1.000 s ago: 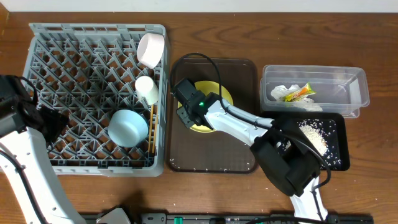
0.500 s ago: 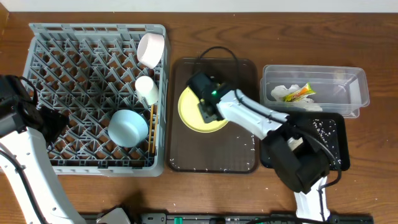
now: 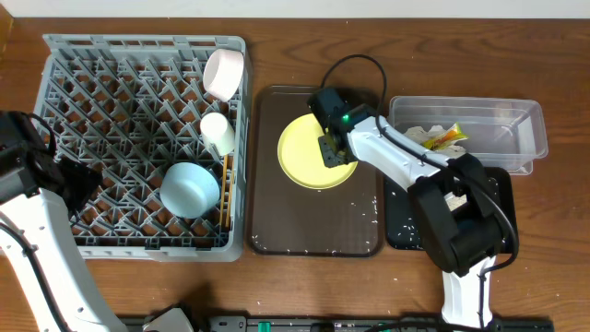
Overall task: Sort waste into correct bins and load items into the dishwasher
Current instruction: 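Lower the right gripper to the yellow plate rim and grasp it, then lift the yellow plate and carry it left toward the dish rack, then lower the yellow plate upright into the rack and release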
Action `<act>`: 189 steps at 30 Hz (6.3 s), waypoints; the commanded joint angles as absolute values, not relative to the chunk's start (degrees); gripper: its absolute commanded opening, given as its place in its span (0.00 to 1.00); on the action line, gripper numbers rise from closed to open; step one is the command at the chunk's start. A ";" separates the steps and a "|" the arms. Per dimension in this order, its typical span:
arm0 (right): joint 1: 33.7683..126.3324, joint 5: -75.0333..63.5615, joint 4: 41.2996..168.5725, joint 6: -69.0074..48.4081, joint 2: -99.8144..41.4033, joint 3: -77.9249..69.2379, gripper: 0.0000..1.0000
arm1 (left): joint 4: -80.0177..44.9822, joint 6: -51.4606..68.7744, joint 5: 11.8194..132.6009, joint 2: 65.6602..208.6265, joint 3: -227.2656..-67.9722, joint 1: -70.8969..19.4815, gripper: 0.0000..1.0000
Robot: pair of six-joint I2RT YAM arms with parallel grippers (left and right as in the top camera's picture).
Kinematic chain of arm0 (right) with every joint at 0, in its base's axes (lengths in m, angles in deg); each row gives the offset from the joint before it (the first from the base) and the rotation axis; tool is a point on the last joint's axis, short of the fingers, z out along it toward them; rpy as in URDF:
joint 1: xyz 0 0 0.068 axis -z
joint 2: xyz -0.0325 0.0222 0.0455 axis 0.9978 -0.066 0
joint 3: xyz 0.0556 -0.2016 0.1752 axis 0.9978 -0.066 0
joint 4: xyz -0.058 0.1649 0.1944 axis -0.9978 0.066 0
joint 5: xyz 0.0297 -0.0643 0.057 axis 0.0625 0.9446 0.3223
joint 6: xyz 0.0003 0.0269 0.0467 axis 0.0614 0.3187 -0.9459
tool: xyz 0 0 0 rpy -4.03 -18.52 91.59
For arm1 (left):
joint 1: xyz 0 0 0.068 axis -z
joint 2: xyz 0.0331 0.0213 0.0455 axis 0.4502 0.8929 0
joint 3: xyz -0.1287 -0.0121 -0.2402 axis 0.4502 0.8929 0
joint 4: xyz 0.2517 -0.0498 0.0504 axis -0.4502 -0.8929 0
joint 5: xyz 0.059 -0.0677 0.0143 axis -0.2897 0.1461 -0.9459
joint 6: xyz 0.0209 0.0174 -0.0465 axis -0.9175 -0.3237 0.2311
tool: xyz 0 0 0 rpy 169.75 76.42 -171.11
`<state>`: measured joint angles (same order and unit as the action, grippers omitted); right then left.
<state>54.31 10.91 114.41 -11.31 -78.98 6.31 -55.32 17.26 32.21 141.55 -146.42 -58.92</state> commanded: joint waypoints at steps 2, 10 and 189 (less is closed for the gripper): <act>52.87 -0.76 114.56 -5.10 -78.72 7.64 0.53 | -55.54 17.32 31.53 141.35 -146.72 -59.16 1.00; 47.36 -0.68 111.94 -3.68 -77.61 7.40 0.55 | -55.54 17.32 31.53 141.35 -146.74 -59.16 1.00; 34.12 2.69 21.43 -74.08 -93.28 19.56 0.01 | -55.54 17.32 31.53 141.37 -146.74 -59.16 1.00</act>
